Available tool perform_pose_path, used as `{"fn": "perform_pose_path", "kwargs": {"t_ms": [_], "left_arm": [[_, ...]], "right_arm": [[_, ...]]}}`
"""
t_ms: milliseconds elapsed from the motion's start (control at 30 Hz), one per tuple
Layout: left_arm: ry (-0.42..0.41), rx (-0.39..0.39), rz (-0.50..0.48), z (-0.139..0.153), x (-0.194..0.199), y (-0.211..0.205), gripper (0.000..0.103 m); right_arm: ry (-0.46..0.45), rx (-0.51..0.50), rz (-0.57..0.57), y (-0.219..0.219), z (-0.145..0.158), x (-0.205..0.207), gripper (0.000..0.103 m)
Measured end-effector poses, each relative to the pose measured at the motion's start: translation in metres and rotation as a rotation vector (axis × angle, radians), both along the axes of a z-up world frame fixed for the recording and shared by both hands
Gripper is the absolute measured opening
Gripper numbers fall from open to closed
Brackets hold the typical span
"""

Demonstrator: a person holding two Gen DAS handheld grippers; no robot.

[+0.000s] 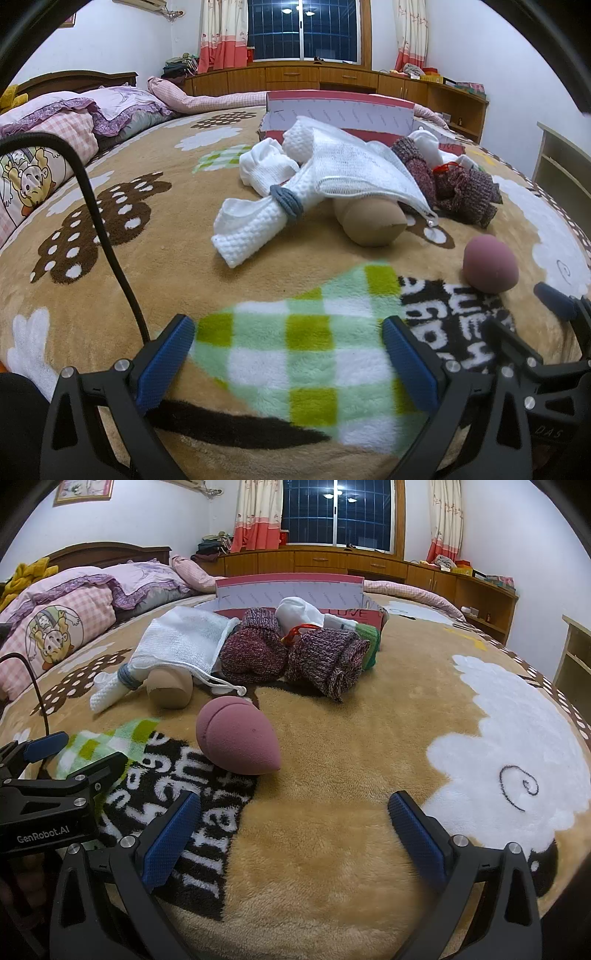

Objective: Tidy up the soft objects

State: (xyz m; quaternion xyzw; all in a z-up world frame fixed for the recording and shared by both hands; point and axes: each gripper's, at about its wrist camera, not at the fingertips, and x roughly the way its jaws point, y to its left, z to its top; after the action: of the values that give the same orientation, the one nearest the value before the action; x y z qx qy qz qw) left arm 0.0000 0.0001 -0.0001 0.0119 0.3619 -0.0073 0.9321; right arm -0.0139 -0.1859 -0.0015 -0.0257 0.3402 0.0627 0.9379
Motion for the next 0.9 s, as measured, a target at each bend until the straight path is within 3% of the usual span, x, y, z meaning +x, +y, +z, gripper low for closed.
{"fn": "perform_pose_path", "kwargs": {"t_ms": [900], "left_arm": [[-0.001,0.002,0.000,0.0000,-0.0001,-0.0002,0.103]], "right_arm": [[0.000,0.010,0.000,-0.0016,0.0006,-0.0002,0.103]]}}
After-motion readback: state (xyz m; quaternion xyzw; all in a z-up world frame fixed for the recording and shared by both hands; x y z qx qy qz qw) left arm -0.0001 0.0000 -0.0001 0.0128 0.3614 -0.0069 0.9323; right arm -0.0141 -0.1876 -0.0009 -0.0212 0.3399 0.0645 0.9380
